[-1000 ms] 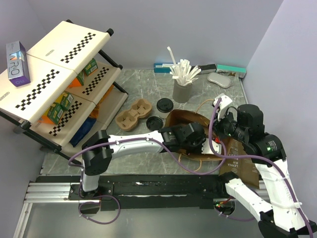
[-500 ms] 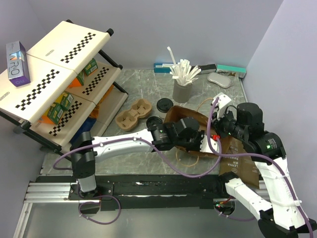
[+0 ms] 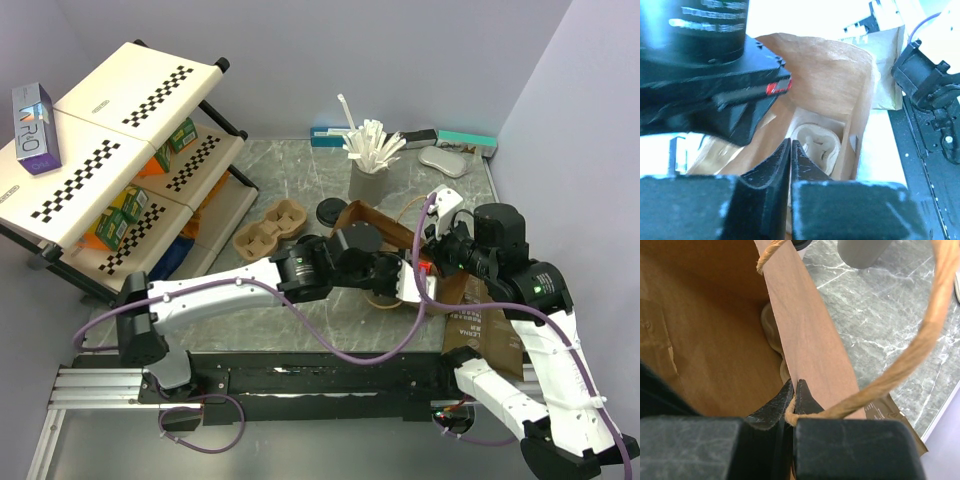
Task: Pack the takeout coffee
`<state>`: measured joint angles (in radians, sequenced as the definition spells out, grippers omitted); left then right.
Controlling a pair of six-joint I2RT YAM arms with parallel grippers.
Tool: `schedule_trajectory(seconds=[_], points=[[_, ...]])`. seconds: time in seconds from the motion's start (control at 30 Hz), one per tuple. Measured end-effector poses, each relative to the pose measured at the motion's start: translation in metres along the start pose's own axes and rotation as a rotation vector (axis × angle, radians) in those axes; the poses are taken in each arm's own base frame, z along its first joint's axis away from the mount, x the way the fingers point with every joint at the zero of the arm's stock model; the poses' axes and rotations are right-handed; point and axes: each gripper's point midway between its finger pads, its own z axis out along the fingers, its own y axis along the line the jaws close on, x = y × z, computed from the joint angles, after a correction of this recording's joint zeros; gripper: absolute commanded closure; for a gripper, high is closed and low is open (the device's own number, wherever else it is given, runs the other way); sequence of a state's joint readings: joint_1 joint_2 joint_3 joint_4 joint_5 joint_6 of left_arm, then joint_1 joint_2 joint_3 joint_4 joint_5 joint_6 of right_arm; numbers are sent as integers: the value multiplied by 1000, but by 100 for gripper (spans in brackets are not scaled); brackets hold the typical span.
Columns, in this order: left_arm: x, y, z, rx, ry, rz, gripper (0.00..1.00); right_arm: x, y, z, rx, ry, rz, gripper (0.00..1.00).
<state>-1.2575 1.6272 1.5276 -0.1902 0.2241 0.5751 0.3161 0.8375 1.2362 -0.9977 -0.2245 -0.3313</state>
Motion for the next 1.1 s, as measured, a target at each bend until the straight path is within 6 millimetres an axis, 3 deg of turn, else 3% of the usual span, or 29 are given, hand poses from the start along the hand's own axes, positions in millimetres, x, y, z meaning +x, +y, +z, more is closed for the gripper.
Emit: schedule_trajectory(seconds=[0.03,0.07,0.17,0.33,0.43,0.6,0.7,0.8,0.87,0.97,1.1], points=[[-3,1,-5,-5,-6,5,83,0,0,0,0,0,0,100],[-6,2,-10,-12,-12,11,71,0,0,0,0,0,-1,100],[-16,5,-35,-42,-40,27,47,0,-1,0,3,2,-5,100],[-38,20,-81,-124,-90,59,22,-1,-4,1,13,7,-12,100],[-49,34,-104,-188,-104,72,13,-2,-5,2,16,12,-17,100],[-48,59,-136,-308,-80,30,9,-4,-8,2,25,12,-19,100],[-25,85,-155,-390,-29,-44,8,-4,-10,5,30,23,-25,100],[22,120,-181,-504,93,-150,8,-3,-12,6,25,29,-34,100],[51,133,-192,-540,176,-218,8,-3,-16,6,29,32,-35,100],[79,140,-190,-529,260,-293,9,-1,-26,5,45,39,-20,100],[116,142,-164,-445,356,-362,6,2,-43,4,72,58,16,100]])
